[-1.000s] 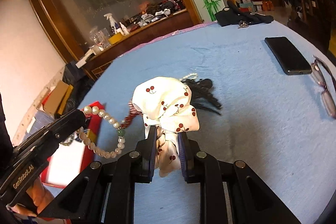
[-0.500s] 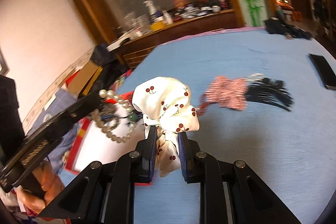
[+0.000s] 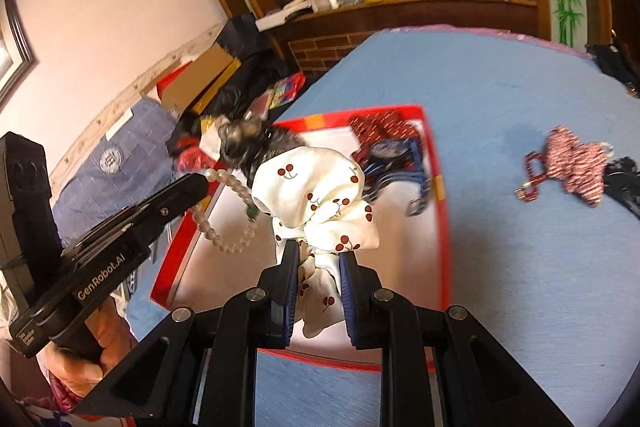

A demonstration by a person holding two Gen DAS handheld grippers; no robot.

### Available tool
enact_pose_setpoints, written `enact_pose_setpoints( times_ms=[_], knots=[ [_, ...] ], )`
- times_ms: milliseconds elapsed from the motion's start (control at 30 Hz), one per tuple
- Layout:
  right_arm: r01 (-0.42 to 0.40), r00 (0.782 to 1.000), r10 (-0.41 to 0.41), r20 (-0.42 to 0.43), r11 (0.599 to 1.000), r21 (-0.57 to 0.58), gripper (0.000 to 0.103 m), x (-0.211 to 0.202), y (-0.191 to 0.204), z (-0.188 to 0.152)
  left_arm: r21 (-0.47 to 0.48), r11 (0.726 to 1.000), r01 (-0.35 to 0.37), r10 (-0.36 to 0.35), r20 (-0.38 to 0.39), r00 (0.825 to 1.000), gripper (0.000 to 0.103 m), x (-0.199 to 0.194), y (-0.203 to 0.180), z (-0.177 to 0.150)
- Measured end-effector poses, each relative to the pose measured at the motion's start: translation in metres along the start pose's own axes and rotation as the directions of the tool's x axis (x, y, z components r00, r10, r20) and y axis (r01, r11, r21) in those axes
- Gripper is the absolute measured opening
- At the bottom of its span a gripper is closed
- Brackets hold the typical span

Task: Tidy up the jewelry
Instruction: 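Lower the scrunchie and bracelet into the box and open both grippers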

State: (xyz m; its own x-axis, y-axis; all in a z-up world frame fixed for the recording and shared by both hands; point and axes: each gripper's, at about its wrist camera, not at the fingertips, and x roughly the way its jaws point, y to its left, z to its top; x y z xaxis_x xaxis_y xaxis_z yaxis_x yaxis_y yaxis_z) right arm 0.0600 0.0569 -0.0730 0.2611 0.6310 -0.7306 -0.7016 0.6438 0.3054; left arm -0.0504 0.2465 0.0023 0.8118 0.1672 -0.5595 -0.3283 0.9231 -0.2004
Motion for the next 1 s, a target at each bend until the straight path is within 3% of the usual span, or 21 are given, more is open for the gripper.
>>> enact_pose_setpoints(
  times_ms=[433, 1000],
  knots=[
    [0.029, 0.995, -0.029, -0.093, 1.0, 0.002, 0.022, 0.045, 0.012, -0.011, -0.042, 0.999, -0.026, 0.024, -0.04, 0.999, 0.009, 0.023, 0.022, -0.016],
    [0.06, 0.994, -0.058, -0.093, 0.998, 0.018, 0.022, 0.063, 0.01, -0.008, -0.102, 0.995, 0.004, -0.015, -0.109, 0.994, 0.009, 0.042, 0.035, -0.016]
  ],
)
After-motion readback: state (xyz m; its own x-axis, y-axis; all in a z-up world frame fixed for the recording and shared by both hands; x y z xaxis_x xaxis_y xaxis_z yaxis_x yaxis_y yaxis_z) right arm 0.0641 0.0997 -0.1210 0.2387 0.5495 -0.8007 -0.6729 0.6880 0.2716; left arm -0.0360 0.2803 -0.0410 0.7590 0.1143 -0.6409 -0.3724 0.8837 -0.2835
